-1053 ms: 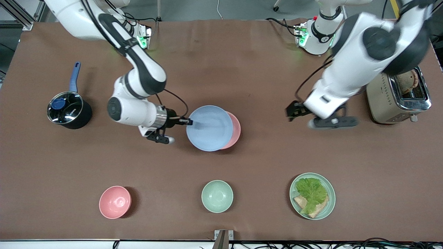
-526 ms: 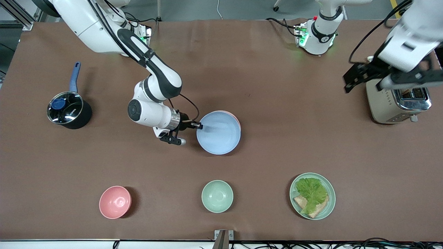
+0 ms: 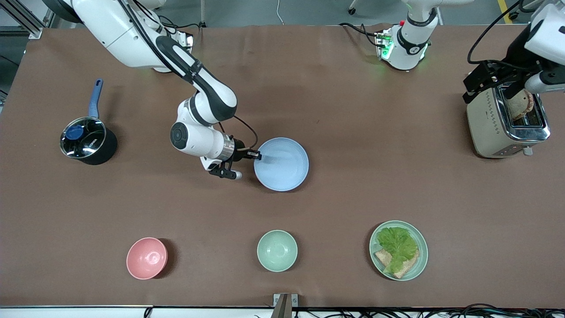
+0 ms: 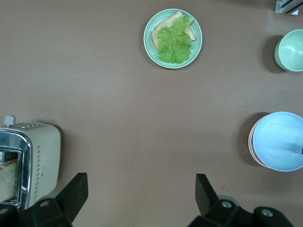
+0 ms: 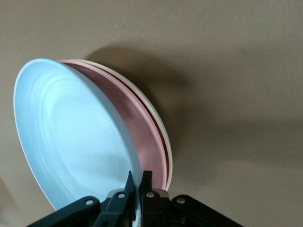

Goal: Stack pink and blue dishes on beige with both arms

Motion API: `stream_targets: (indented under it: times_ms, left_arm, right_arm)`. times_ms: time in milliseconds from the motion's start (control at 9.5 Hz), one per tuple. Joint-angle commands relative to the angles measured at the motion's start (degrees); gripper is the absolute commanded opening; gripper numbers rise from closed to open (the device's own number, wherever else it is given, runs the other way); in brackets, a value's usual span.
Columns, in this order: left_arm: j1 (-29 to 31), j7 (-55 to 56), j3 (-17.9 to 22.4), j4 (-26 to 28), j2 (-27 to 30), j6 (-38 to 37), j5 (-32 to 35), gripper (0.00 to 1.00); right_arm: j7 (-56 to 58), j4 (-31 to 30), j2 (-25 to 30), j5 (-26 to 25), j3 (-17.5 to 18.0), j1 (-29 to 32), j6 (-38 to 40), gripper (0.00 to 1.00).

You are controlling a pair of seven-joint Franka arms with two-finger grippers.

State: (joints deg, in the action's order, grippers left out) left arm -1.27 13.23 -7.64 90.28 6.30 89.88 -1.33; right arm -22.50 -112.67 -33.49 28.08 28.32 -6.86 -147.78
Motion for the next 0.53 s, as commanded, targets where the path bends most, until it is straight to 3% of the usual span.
stream_targets:
  times_ms: [0, 105, 211, 316, 421]
  left_arm:
    - [-1.00, -3.12, 2.60, -0.27, -2.60, -1.11, -0.69, 1.00]
    - [-1.19, -3.73, 3.23, -0.28, -2.96, -1.11, -0.60, 1.00]
    - [-1.80, -4.87, 3.68, -1.41, -3.49, -1.02, -0.43, 1.00]
    - [-1.80, -5.75, 3.77, -1.85, -3.93, 0.89, -0.08, 1.00]
    - [-1.80, -5.76, 3.68, -1.77, -3.93, 1.78, -0.07, 1.00]
  right_arm:
    - [1.83, -3.42, 3.76, -0.83, 0.69, 1.93, 0.98, 0.06]
    - [2.46, -3.87, 3.95, -0.83, 0.69, 2.29, 1.43, 0.08]
    - [2.46, -3.61, 3.78, -0.92, 0.69, 2.03, 1.09, 0.18]
    - [2.03, -3.44, 3.69, -0.83, 0.69, 2.02, 1.17, 0.62]
    - [2.11, -3.43, 3.78, -0.92, 0.69, 2.02, 1.09, 1.00]
